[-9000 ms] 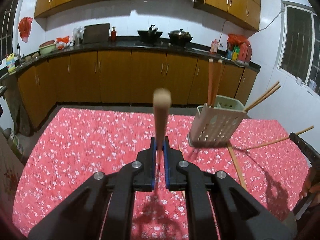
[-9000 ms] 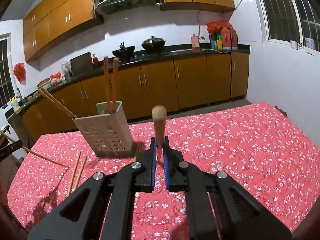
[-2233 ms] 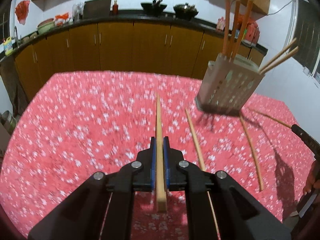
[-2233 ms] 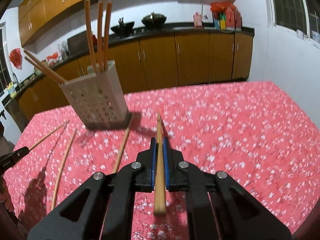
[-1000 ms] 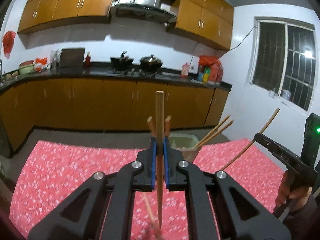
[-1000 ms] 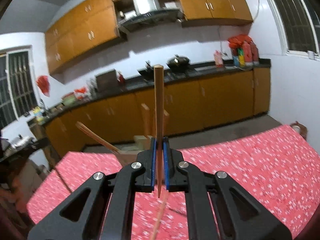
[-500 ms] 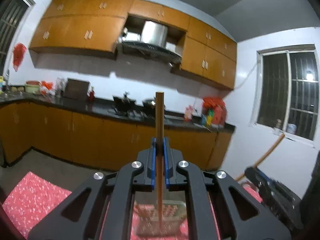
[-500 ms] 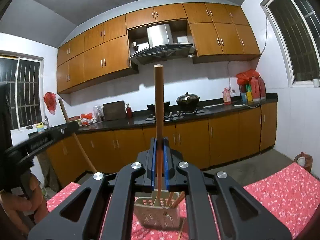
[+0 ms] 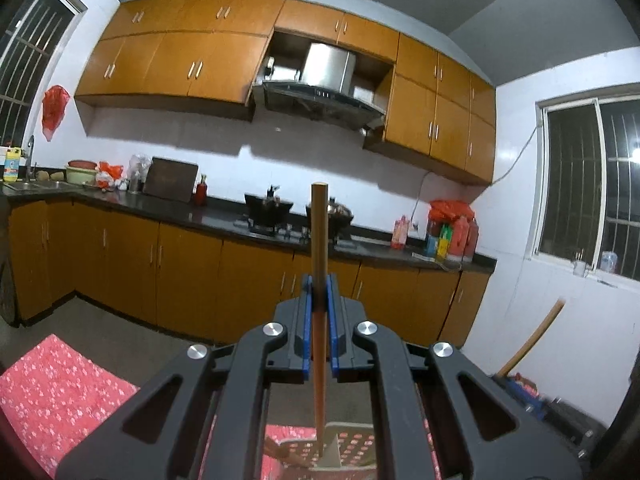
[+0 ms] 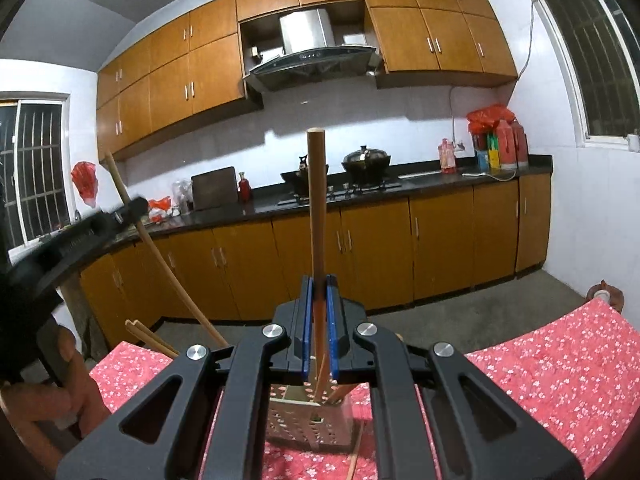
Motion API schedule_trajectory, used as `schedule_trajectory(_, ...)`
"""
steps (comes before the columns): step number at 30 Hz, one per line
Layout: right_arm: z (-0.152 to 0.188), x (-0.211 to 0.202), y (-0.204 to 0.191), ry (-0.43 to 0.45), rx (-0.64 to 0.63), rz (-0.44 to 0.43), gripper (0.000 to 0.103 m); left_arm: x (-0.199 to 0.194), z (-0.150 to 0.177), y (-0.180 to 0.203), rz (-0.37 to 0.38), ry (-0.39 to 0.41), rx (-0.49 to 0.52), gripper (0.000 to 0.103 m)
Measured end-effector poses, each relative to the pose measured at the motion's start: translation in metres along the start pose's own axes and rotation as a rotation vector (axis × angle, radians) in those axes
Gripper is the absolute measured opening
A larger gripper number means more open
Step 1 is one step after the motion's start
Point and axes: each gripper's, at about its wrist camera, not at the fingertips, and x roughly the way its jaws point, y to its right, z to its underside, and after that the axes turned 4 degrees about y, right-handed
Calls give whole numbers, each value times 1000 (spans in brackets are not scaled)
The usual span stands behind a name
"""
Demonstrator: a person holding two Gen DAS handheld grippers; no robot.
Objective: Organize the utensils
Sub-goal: 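Lift the left tool's chopstick upright over the holder while the right tool does likewise, then open the left tool to drop its chopstick in the holder while the right tool releases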
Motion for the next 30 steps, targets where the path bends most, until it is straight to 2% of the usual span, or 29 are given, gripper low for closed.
schedule_trajectory(3,-2,2,-1,7,5,3,8,7,8,-3,1,-20,-6,8)
schedule_trajectory(10,-6,9,-8,17,0,-21,8,12,15,-5,-2,-13,4,8)
schedule_trajectory(17,3,17,-11,-39,-3,-32,9,13,15,-12,7,-49,-28,10)
schedule_trajectory(20,0,10,-9,-31,10,-34,16,8,12,-14,16,-48,-31,11)
schedule_trajectory(22,-4,3,-9,-13,11,-36,25,1,8,-16,22,-43,-34,11)
schedule_trajectory(26,-10,-23,-4,26,14,-32,26,-20,0,-23,34,-32,-48,13)
schedule_trajectory(30,-2,-48,10,26,24,1,29,-48,0,-35,22,-47,-59,19)
